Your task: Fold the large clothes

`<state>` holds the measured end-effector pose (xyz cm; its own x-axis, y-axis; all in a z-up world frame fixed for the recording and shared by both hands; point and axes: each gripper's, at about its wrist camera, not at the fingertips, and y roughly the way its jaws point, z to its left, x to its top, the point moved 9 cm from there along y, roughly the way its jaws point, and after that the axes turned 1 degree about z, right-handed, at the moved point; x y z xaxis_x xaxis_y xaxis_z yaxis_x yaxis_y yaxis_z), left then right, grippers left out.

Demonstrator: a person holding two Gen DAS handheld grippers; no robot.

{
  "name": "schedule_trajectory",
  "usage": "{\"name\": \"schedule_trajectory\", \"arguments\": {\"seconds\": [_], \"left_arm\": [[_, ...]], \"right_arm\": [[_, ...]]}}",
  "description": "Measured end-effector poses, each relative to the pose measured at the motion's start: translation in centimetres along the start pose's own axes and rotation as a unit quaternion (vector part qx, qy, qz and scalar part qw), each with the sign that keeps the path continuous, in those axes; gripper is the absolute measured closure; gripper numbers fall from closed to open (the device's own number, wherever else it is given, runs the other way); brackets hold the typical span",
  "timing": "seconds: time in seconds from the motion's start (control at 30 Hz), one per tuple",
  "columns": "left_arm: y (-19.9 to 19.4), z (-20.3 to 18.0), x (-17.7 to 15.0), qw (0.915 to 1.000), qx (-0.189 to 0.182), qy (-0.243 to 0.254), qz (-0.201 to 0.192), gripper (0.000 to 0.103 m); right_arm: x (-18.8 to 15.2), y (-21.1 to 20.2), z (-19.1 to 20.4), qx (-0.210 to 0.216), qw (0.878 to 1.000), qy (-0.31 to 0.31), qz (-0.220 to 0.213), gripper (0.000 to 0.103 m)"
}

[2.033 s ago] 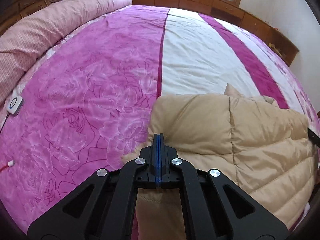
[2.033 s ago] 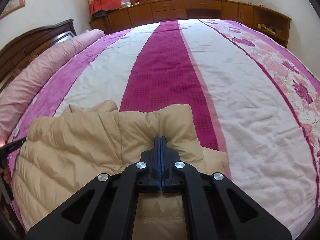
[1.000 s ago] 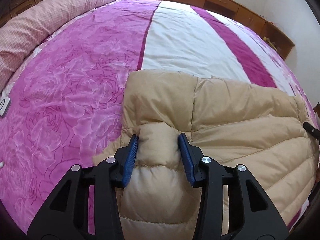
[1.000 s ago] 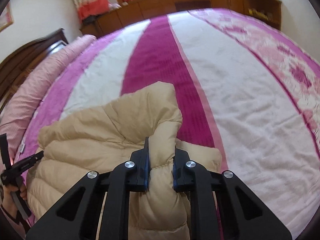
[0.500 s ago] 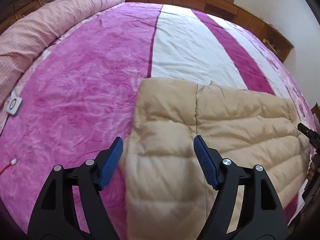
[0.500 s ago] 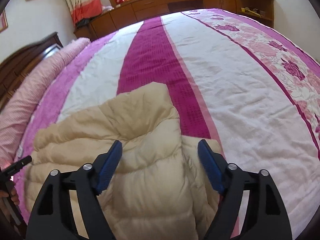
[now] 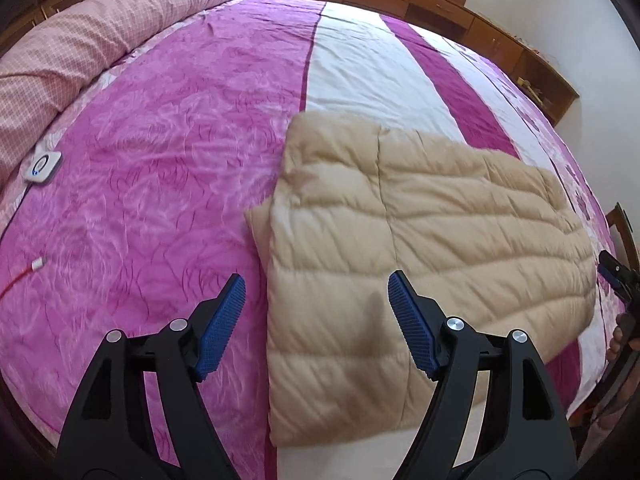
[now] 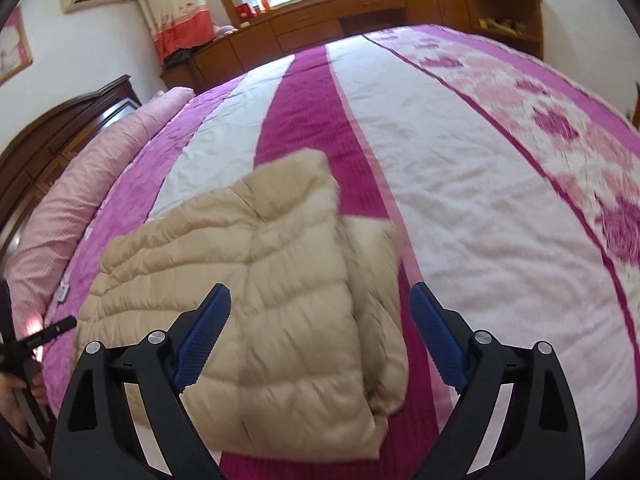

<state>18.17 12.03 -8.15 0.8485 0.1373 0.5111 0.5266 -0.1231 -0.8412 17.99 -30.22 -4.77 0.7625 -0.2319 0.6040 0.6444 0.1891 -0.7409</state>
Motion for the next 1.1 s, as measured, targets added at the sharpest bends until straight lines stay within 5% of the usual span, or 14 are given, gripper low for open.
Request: {"name": "schedule_trajectory", "arguments": {"seconds": [0.37, 0.7, 0.87, 0.93, 1.1], "left_arm": [[1.7, 1.0, -3.4, 0.9988, -0.02, -0.036, 0.025, 0.026], [3.9, 0.1, -3.9, 0.9884, -0.112, -0.091, 0.046, 0.031], [3.6, -1.2, -4.1, 0.9805, -0.158, -0.104, 0.054, 0.074], [2.9, -1.7, -4.1, 0.98, -0.165, -0.097, 0.055, 0.081], [0.5, -3.7, -5.0, 0.9818, -0.16, -0.072, 0.074, 0.084]], "right_arm": [[-4.0, 2.4, -1.3, 0.036, 0.996, 0.066, 0.056, 0.014], [-4.8, 4.6, 0.0, 0.076, 0.99, 0.088, 0.083, 0.012], [-4.6, 3.7, 0.6, 0.13, 0.983, 0.107, 0.079, 0.055], [-4.4, 2.8, 0.9, 0.147, 0.98, 0.108, 0.076, 0.071], [-4.6, -0.4, 1.1, 0.148, 0.982, 0.1, 0.065, 0.078]]}}
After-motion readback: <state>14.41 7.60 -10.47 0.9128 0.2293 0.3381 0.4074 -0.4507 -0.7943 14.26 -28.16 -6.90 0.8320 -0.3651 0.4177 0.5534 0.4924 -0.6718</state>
